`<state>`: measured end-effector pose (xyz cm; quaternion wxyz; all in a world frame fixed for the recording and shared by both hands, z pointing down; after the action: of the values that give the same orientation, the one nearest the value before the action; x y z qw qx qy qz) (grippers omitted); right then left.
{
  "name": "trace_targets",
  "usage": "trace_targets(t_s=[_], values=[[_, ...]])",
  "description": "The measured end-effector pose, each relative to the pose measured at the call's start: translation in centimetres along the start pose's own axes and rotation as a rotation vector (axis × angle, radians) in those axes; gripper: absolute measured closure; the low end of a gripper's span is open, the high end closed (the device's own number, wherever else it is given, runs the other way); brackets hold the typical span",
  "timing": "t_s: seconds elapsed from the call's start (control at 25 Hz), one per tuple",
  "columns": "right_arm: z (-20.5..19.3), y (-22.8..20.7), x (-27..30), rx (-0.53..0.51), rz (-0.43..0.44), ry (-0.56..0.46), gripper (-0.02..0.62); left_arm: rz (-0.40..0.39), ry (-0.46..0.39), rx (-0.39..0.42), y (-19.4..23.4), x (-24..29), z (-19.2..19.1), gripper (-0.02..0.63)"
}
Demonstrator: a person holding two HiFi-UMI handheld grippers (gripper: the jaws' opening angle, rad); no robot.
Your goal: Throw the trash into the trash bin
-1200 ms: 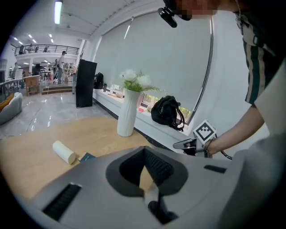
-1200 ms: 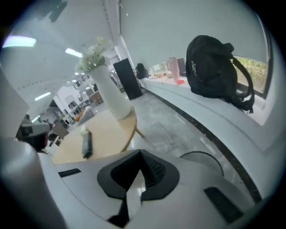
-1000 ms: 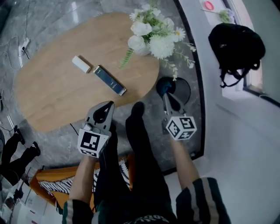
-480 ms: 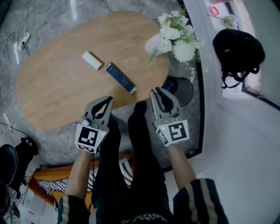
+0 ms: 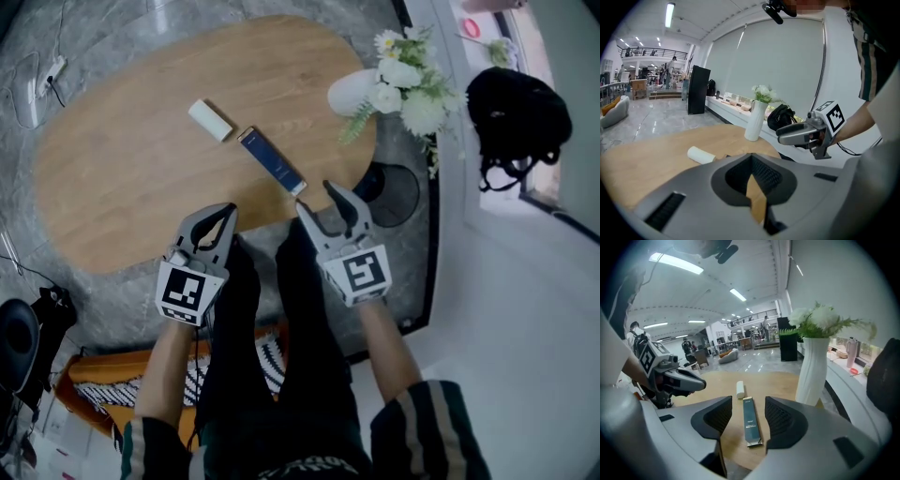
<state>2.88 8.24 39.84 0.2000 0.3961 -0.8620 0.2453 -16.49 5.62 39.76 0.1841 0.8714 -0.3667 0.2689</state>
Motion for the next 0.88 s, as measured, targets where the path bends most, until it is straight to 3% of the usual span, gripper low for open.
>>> trace_targets(t_s=[0.32, 0.88], values=[[-3.6, 0.4, 4.8, -0.061, 0.033, 0.186, 0.382, 0.005, 0.017, -0.019, 0.4, -0.7, -1.4, 0.606], [-9.7, -1.6, 9.6, -0.053, -0.051, 0.388, 0.383, 0.006, 0.046, -0.025, 0.9, -1.4, -3.3, 0.606]])
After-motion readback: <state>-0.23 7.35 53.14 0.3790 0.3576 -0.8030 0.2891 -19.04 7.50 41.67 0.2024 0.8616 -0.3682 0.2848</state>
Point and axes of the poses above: the fingertips, and each gripper's own axes: x forward along the fingers, y to its left, z out of its top, the point moved 6 cm from there along -x, backward along the fingers, and after that the axes turned 11 degrees about z, right-handed, at the moved point
